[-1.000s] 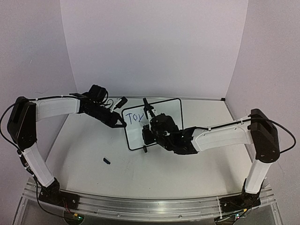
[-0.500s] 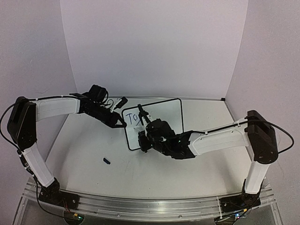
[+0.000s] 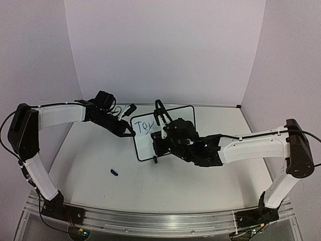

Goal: Write a sentence on the whiteboard

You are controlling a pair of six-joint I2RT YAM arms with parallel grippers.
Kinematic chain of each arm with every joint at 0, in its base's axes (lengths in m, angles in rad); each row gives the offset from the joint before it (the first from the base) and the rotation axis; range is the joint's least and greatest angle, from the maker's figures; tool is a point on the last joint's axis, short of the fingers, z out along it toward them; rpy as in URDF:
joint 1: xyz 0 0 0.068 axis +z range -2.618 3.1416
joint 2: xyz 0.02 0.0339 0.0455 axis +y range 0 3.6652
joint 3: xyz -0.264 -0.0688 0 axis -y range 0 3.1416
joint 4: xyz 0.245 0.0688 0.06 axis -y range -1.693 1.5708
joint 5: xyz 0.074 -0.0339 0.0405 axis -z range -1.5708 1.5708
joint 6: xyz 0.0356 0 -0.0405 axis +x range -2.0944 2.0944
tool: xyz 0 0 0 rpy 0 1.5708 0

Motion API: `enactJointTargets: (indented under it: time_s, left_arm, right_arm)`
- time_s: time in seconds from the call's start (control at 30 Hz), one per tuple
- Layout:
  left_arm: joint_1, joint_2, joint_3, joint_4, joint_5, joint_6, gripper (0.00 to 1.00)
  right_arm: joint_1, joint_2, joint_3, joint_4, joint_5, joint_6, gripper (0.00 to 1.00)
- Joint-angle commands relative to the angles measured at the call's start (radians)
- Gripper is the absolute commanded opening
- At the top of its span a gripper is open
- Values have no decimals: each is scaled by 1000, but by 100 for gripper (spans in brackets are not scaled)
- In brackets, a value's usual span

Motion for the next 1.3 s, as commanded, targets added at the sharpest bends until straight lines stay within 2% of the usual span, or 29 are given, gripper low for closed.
enactJointTargets:
  time_s: [0.0, 0.27, 0.53, 1.27]
  left_arm:
    - [-6, -6, 20, -23, -70, 8, 0]
    - [-6, -1, 20, -24, -73, 8, 0]
    - [-6, 10, 23, -26, -74, 8, 0]
    - [-6, 23, 24, -27, -73, 11, 0]
  right_arm:
    - [-5, -45, -15, -30, -4, -34, 0]
    - [-118, -74, -81, 31, -124, -23, 0]
    - [-186, -80, -124, 114, -147, -41, 0]
    - [-206, 12, -54, 162, -81, -78, 0]
